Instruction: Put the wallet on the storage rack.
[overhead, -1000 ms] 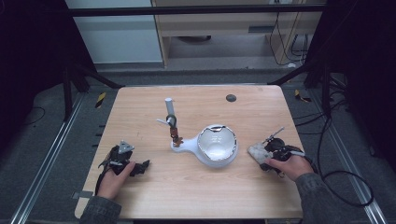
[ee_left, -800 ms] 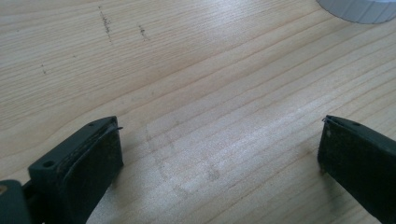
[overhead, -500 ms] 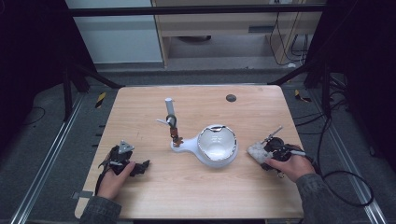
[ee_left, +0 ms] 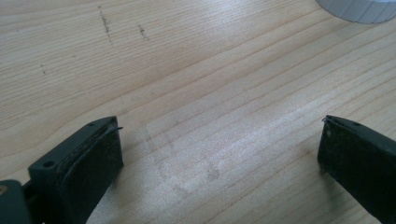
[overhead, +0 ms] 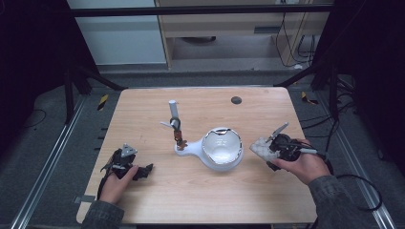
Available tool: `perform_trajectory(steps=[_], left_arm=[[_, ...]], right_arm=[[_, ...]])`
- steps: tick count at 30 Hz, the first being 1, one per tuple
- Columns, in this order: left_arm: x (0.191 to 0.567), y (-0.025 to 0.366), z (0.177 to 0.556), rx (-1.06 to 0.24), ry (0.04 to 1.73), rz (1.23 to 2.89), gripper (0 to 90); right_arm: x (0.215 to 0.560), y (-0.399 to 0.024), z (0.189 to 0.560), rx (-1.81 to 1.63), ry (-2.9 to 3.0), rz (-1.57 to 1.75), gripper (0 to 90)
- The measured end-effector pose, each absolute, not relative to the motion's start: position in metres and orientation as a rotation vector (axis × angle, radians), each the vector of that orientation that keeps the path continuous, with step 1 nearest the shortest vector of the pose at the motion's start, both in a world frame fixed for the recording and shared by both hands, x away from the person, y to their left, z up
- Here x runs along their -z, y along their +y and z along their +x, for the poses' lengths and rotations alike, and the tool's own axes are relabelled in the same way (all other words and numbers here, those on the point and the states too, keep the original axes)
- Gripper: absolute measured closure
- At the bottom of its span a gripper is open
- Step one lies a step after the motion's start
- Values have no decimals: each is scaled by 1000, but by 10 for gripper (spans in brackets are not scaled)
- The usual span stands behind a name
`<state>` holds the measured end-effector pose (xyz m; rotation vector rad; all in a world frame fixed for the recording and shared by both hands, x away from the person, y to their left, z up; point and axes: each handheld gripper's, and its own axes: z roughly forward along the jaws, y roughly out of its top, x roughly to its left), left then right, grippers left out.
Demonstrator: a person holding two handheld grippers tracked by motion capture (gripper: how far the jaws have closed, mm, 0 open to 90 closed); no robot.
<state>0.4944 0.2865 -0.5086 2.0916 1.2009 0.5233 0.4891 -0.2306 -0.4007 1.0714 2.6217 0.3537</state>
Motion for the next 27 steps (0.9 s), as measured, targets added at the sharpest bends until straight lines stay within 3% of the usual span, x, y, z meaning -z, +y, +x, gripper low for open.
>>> perform_trajectory(steps=[27], left_arm=[[509, 287, 494, -523, 1201, 2092, 0]], right_arm=[[353, -184, 477, -308, 2652, 827, 306]])
